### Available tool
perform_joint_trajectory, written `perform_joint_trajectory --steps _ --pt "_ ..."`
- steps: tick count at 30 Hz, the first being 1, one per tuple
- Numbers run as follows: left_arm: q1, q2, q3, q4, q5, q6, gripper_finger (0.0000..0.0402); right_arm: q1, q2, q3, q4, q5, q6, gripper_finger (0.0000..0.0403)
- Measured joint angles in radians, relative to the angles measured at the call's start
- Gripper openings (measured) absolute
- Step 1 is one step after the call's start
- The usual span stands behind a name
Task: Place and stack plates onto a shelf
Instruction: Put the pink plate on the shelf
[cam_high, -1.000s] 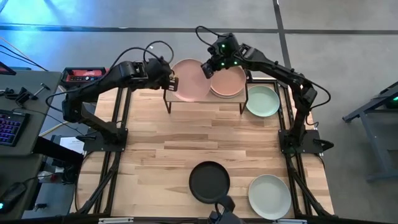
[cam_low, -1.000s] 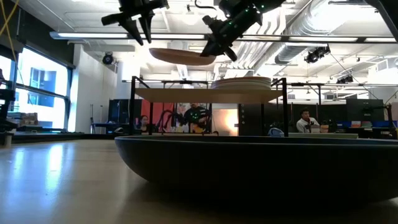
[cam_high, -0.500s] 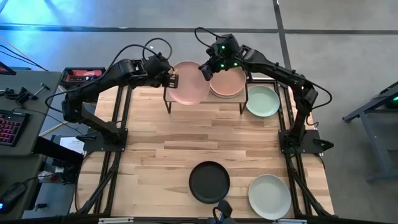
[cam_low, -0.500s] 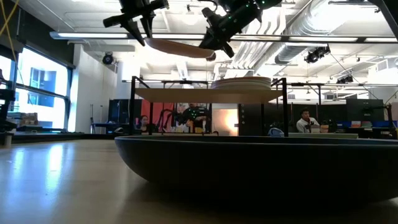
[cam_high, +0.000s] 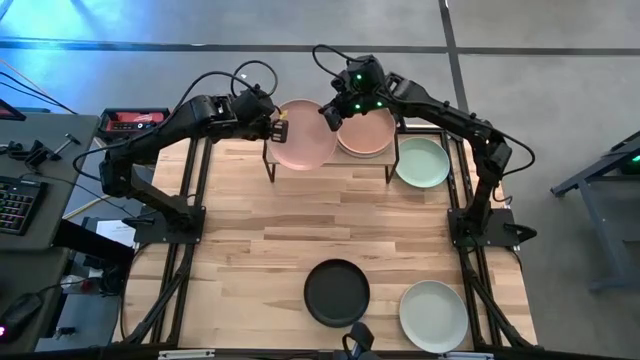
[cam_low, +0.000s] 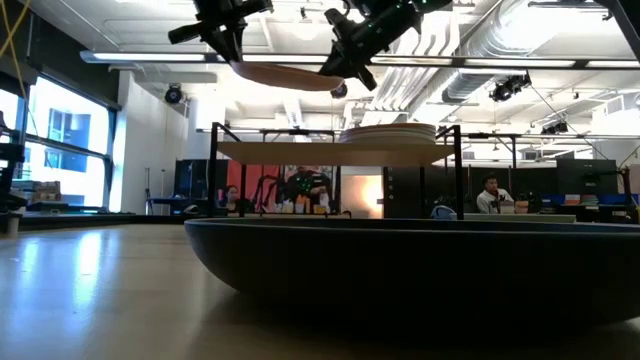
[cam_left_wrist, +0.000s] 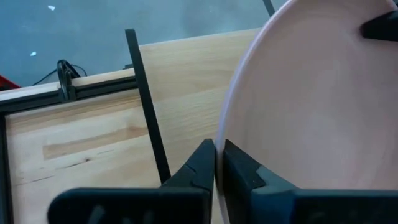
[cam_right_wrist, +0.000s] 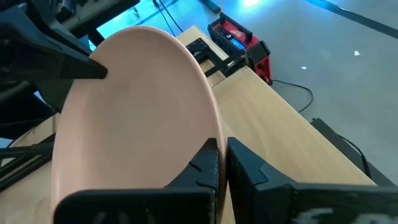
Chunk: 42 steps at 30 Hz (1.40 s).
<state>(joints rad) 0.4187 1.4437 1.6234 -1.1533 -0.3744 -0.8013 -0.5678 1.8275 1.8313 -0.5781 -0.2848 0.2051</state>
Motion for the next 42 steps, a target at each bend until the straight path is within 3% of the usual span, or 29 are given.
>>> perform_joint_trajectory --steps 15,28,42 --pt "0.0 0.0 0.0 -0.001 0.017 -0.007 0.0002 -0.004 0.0 0.0 -0.042 -0.013 -0.002 0.0004" --pt "0.056 0.0 0.0 -0.014 0.02 0.021 0.0001 -0.055 -0.055 0.0 -0.043 -0.007 0.022 0.0126" --pt "0.2 0.109 -0.008 0.014 0.059 0.107 0.0 -0.108 -0.24 0.001 -0.075 -0.004 -0.03 0.0138"
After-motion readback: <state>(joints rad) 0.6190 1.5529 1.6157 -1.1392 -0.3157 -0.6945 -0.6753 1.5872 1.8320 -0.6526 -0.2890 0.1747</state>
